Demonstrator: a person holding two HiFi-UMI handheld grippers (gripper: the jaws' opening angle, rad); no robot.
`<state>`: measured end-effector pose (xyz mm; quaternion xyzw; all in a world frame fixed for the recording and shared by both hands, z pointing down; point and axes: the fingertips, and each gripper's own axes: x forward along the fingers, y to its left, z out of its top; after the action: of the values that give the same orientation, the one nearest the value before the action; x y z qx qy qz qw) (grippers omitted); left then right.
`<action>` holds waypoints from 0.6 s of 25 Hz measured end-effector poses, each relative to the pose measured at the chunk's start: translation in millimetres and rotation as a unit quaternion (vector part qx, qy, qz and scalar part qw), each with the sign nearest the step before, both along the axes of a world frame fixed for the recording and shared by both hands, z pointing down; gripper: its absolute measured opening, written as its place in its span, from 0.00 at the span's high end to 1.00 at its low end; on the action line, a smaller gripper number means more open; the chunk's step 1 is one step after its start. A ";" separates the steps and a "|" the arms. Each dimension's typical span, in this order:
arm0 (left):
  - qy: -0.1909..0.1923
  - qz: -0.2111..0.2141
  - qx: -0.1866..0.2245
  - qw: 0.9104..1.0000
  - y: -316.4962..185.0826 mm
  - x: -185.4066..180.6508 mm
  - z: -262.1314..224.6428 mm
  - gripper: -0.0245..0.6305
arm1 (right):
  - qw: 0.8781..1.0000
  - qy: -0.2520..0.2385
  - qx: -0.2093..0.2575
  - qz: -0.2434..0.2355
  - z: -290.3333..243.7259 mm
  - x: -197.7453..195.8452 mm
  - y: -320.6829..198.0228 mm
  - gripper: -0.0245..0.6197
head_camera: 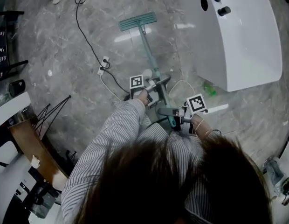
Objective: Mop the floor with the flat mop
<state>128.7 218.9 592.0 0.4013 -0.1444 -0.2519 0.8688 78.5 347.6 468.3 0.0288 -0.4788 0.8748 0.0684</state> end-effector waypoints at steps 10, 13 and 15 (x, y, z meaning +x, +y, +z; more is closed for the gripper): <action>0.003 -0.009 0.012 1.000 1.4 -17.1 -3.5 0.87 | 0.999 -0.030 0.001 0.036 -2.3 -21.4 0.7 0.79; 0.004 -0.021 0.015 1.000 0.0 -23.3 -5.3 0.86 | 0.998 -0.046 -0.002 0.049 -5.7 -28.2 -1.1 0.79; 0.007 -0.026 0.017 0.999 -0.1 -25.4 -7.0 0.86 | 0.997 -0.055 -0.004 0.055 -8.0 -31.5 -1.0 0.79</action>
<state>103.3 218.8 585.0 0.4103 -0.1441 -0.2794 0.8561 47.0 346.6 460.2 0.0069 -0.4760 0.8794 -0.0066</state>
